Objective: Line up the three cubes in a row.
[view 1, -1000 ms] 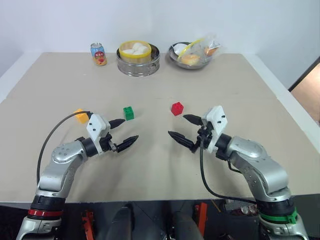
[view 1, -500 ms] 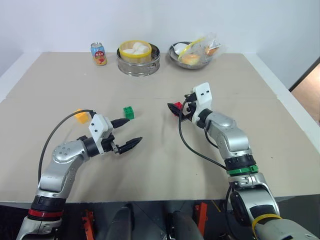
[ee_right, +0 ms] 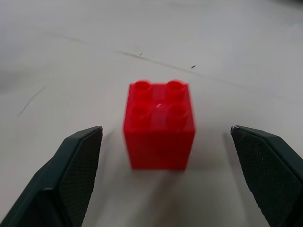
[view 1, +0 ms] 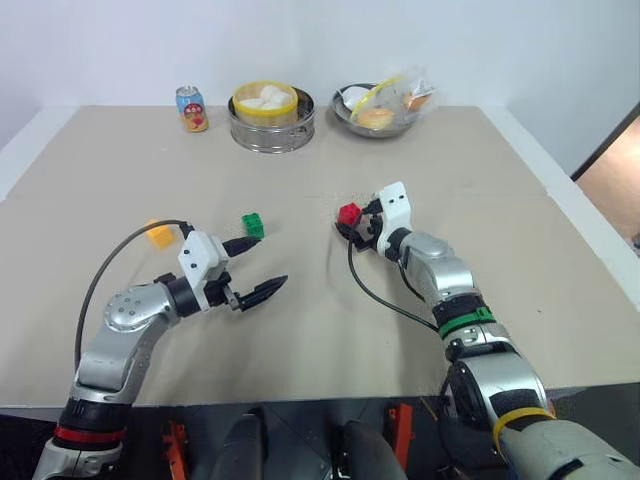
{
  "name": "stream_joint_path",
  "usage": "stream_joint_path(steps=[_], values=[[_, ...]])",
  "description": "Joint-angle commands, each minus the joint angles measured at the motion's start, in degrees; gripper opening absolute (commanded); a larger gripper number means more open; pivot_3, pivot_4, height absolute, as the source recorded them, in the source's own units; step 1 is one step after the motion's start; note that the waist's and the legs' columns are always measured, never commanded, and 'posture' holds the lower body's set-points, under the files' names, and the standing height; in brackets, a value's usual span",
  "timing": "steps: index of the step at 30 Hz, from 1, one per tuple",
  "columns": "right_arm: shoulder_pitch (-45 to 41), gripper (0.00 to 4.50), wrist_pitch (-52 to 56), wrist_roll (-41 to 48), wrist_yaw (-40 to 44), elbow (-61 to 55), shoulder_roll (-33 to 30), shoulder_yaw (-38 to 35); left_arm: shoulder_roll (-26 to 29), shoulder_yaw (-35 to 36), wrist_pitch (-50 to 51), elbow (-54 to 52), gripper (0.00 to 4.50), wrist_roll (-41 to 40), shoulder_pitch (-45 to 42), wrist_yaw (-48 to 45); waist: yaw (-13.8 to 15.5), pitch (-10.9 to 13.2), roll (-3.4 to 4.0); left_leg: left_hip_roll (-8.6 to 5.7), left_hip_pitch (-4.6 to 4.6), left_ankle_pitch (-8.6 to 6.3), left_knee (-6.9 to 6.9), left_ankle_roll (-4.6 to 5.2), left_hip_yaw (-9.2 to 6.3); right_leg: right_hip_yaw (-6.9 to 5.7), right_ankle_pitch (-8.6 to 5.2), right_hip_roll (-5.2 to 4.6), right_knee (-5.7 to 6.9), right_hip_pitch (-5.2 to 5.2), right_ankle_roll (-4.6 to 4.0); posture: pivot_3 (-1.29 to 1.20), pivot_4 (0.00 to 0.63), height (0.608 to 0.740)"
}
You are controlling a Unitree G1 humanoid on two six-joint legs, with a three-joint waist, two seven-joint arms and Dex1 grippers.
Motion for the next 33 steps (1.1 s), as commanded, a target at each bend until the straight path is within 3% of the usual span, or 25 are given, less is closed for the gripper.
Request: stream_joint_path(steps=[1,5,12,16,20,23,27,33], values=[[-4.2,4.5,-3.1,0.0,-0.1,3.9,0.5,-2.0,0.5,0.5,-0.8,-1.9,4.41,0.1,-0.2,0.3,0.0,0.0,0.0,0.05,0.01,0.0,0.0,0.0,0.04,0.01,0.02,0.04,0.0,-0.02,-0.03,0.0,0.15,0.74],[-6.0,3.97,-4.2,-0.1,-0.3,7.4,0.9,-2.8,0.4,0.6,-0.9,-1.4,4.5,0.2,-0.6,0.5,0.0,0.0,0.0,0.18,0.03,0.0,0.0,0.0,0.13,0.04,0.05,0.13,0.0,-0.05,-0.09,0.0,0.15,0.74],[-6.5,1.33,-5.0,-0.2,-0.1,9.7,1.5,-3.3,0.5,0.5,-0.7,-1.3,4.5,0.1,-0.8,0.9,0.0,0.0,0.0,0.24,0.03,0.0,-0.01,0.0,0.29,0.19,0.13,0.17,0.0,-0.12,-0.11,0.0,0.15,0.74],[-6.6,1.25,-5.6,-0.8,-0.3,9.7,1.4,-3.1,0.5,0.4,-1.0,-0.5,4.5,0.3,-1.2,0.8,0.0,0.0,0.0,0.26,0.03,0.0,0.0,0.0,0.35,0.23,0.17,0.17,0.0,-0.15,-0.16,0.0,0.15,0.74],[-4.8,1.25,-3.2,-1.1,2.2,1.4,0.5,-1.6,0.4,0.7,-1.3,0.4,4.5,0.0,-1.4,0.4,0.0,0.0,0.0,0.28,0.03,0.0,-0.01,0.0,0.39,0.26,0.19,0.18,0.0,-0.22,-0.17,0.0,0.15,0.74],[-1.2,1.25,2.8,0.3,8.2,-11.2,-1.3,0.5,0.7,0.8,-1.7,0.9,4.5,-0.5,-1.3,-0.6,0.1,0.0,0.0,0.31,0.02,0.0,-0.05,0.0,0.47,0.33,0.19,0.19,0.01,-0.29,-0.15,0.0,0.15,0.74],[7.7,1.25,13.1,5.4,23.9,-35.5,-8.7,7.3,2.2,1.1,-1.1,0.2,4.5,-3.7,-0.3,-5.7,0.1,0.0,0.0,0.34,0.01,-0.01,-0.13,-0.01,0.5,0.35,0.12,0.22,0.02,-0.31,-0.08,0.0,0.15,0.74],[12.3,1.25,17.7,7.8,34.0,-45.1,-15.8,11.8,5.7,-0.8,-2.1,-1.0,4.5,-5.9,2.7,-14.9,-0.1,0.0,0.0,0.5,0.01,-0.06,-0.08,-0.09,0.68,0.33,0.16,0.22,0.02,-0.43,-0.34,0.0,0.15,0.74]])
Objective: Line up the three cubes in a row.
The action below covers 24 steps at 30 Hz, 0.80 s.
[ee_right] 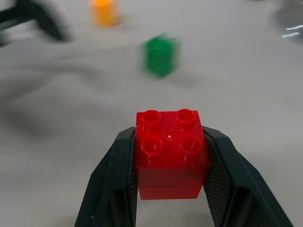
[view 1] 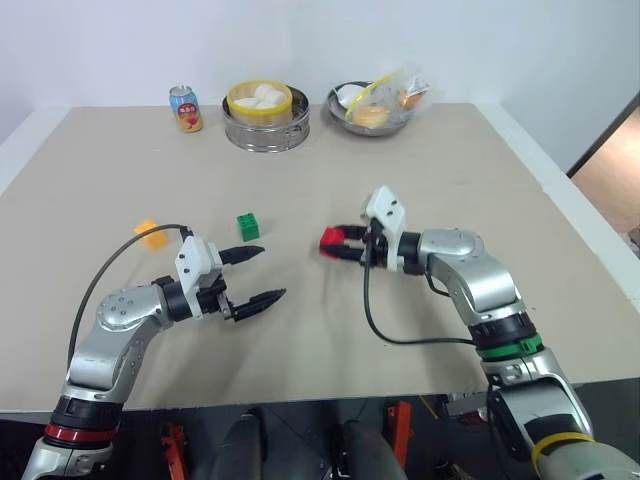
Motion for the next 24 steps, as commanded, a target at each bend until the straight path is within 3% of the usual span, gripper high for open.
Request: stream_joint_path(steps=[1,24], values=[[0.1,1.25,0.6,1.3,4.7,-3.7,-2.3,1.0,2.8,-0.9,-2.3,-2.5,4.5,-0.7,2.0,-5.9,-0.1,0.0,0.0,0.04,0.01,0.0,0.03,-0.01,0.05,0.0,0.03,-0.01,0.0,-0.02,-0.05,0.0,0.15,0.74],[3.3,1.25,-6.6,0.2,11.8,-0.2,-2.1,2.8,3.8,-1.8,-3.8,-0.7,4.5,0.8,0.9,-8.4,0.1,0.0,-0.01,0.15,-0.02,-0.07,0.06,-0.12,0.42,0.01,0.05,-0.1,0.0,-0.18,-0.02,0.0,0.15,0.74]])
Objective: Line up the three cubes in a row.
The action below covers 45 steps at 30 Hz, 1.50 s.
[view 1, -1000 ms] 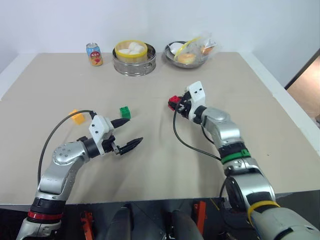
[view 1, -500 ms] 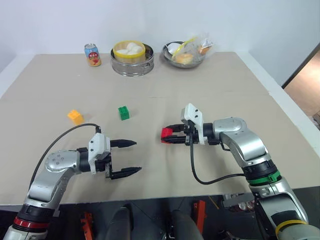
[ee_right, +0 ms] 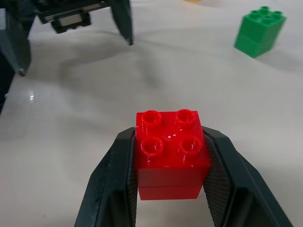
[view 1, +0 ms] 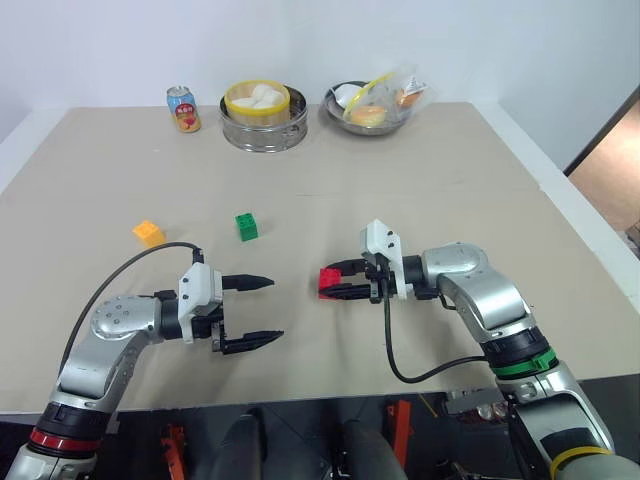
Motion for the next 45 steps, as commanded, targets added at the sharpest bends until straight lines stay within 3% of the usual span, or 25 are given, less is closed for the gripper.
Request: stream_joint_path(steps=[1,12,13,19,20,25,30,38,45], values=[[0.2,1.25,-3.2,-0.8,2.0,0.5,-0.6,0.7,0.5,0.5,-0.4,-1.2,4.5,-0.1,-0.6,0.1,0.0,0.0,0.0,0.0,0.0,0.0,0.01,0.0,0.0,0.0,0.0,-0.01,0.0,0.0,0.0,0.0,0.15,0.74],[-0.5,1.25,-5.9,-3.9,3.8,4.8,-0.6,2.7,0.4,0.4,-0.1,-1.6,4.5,0.0,-1.1,0.6,0.0,0.0,0.0,0.01,0.0,0.0,0.02,0.0,0.02,0.02,0.0,0.02,0.0,0.0,0.0,0.0,0.15,0.74],[-0.4,2.29,-6.2,-4.1,3.9,4.8,-0.7,2.8,0.4,0.4,-0.1,-1.6,4.5,0.0,-1.0,0.7,0.0,0.0,0.0,0.01,0.0,0.0,0.02,0.0,0.01,0.01,0.0,0.02,0.0,0.0,0.0,0.0,0.15,0.74],[-0.2,4.34,-6.9,-4.0,4.5,3.6,-1.4,2.0,0.5,0.4,0.2,-1.9,4.5,0.0,-0.9,1.0,0.0,0.0,0.0,0.01,0.0,0.0,0.02,0.0,0.02,0.02,0.01,0.02,0.0,0.0,0.0,0.0,0.15,0.74],[-0.3,4.46,-6.5,-3.7,4.6,2.9,-1.7,1.8,0.5,0.5,0.3,-1.9,4.5,-0.1,-0.9,1.1,0.0,0.0,0.0,0.01,0.0,0.0,0.02,0.0,0.02,0.02,0.01,0.02,0.0,0.0,0.0,0.0,0.15,0.74],[-0.5,4.46,-1.3,0.1,4.4,-4.1,-3.5,-0.9,0.0,2.8,3.2,-1.3,4.5,-1.9,-1.6,4.6,0.0,0.0,0.0,0.02,0.0,0.0,0.02,0.0,0.02,0.02,0.01,0.02,0.0,0.0,0.0,0.0,0.15,0.74],[-0.5,4.46,6.4,6.2,0.3,-13.0,-3.4,-5.5,-3.2,6.4,7.8,1.2,4.5,0.6,-5.0,18.2,0.1,0.0,-0.01,0.05,0.0,0.0,0.03,0.0,0.0,0.01,0.03,0.04,0.0,0.02,0.03,0.0,0.15,0.74],[1.1,4.46,6.1,6.8,-4.7,-16.7,-3.4,-6.8,-14.4,6.9,9.0,1.9,4.5,10.1,-8.2,42.9,0.2,0.0,-0.1,-0.02,0.0,0.0,0.14,0.01,0.03,0.08,0.12,0.01,0.0,0.11,0.17,0.0,0.15,0.74],[0.7,4.46,4.7,6.4,-5.5,-16.2,-3.6,-6.2,-19.9,4.9,5.5,5.0,4.5,17.4,-9.7,52.0,0.5,-0.1,-0.11,-0.03,0.0,0.01,0.2,0.02,0.02,0.13,0.23,0.06,0.0,0.12,0.22,0.0,0.15,0.74]])
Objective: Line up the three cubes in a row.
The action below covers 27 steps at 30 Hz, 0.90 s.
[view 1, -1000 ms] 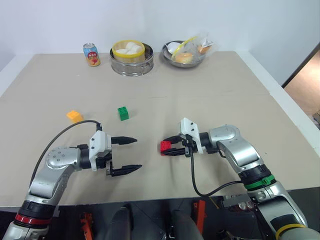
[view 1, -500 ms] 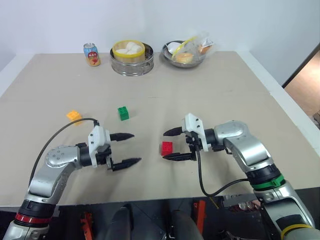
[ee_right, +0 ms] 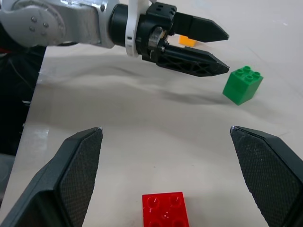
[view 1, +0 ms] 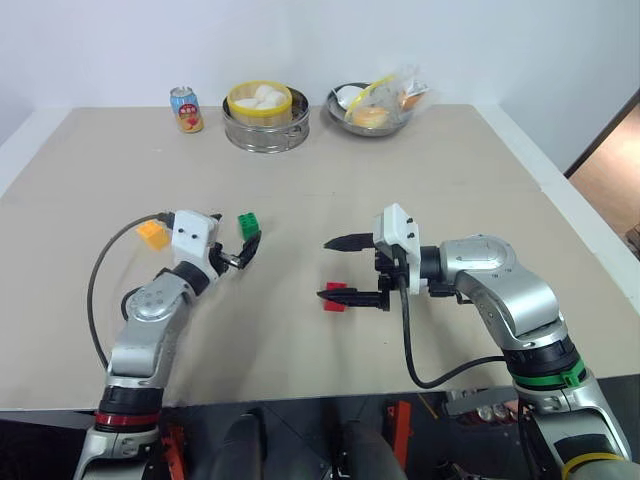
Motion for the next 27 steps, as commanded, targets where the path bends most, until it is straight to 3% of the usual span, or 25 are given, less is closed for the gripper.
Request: stream_joint_path(steps=[1,18,27], values=[[-0.9,4.46,-1.8,0.4,-0.3,-1.9,-0.5,-1.4,-0.9,-0.3,-2.7,1.3,4.5,2.8,-2.0,2.9,0.0,0.0,0.0,0.0,0.0,0.0,0.01,0.0,0.0,0.0,0.01,0.0,0.0,0.0,0.0,0.0,0.15,0.74],[-1.2,4.46,-4.2,-0.2,-1.8,-0.9,-0.1,-1.5,-9.8,-1.9,3.0,3.4,4.5,8.0,-4.8,15.8,0.1,0.0,-0.02,-0.02,0.0,0.01,0.09,0.0,0.0,0.05,0.06,0.01,0.0,0.03,0.09,0.0,0.15,0.74],[-1.7,4.46,-5.7,0.2,-3.7,0.7,1.3,-2.4,-12.6,-3.1,4.2,4.3,4.5,9.3,-6.2,17.6,0.5,0.0,-0.03,-0.03,0.0,0.0,0.22,-0.01,0.0,0.06,0.08,0.01,0.0,0.08,0.11,0.0,0.15,0.74]])
